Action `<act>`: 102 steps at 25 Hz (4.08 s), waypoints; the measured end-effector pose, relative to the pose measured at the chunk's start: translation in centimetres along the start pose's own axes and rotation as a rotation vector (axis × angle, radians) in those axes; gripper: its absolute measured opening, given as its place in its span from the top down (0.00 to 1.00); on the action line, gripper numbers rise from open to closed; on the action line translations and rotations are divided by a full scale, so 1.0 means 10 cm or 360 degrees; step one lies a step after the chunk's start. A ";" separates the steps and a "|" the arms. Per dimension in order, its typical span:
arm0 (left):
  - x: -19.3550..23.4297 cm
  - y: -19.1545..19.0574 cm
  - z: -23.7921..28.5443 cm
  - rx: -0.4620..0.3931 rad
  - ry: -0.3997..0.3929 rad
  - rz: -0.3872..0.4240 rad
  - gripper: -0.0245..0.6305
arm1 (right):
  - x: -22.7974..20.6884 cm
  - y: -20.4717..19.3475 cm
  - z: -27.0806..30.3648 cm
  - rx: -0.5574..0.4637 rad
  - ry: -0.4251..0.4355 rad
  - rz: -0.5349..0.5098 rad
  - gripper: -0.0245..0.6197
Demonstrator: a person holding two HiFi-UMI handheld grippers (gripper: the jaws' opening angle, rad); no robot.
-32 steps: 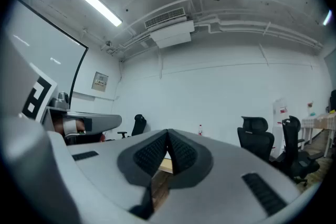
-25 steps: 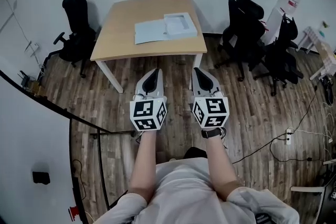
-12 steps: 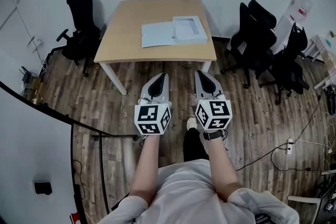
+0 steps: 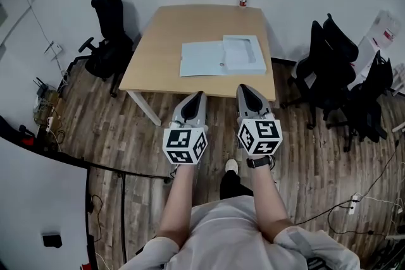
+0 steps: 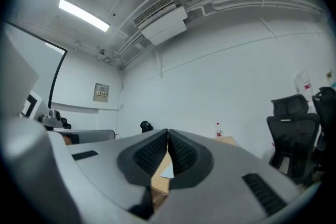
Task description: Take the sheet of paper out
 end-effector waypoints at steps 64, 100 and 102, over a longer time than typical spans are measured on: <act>1.68 -2.10 5.08 0.0743 -0.0155 -0.0192 0.95 | -2.86 -1.29 4.19 0.0741 -0.0199 0.0227 0.94; 1.45 -3.52 5.61 0.1325 -0.0305 -0.0321 0.71 | -3.29 -1.93 4.44 0.1091 -0.0247 0.0311 0.94; 1.43 -3.55 5.61 0.1341 -0.0309 -0.0327 0.71 | -3.29 -1.94 4.42 0.1098 -0.0252 0.0314 0.94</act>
Point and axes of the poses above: the fingertips, and each gripper's own axes: z forward along the fingers, x to its left, y out of its top, the point moved 8 cm from there along -z, backward along the fingers, and after that the axes turned 5 degrees about z, right-handed, at the moved point
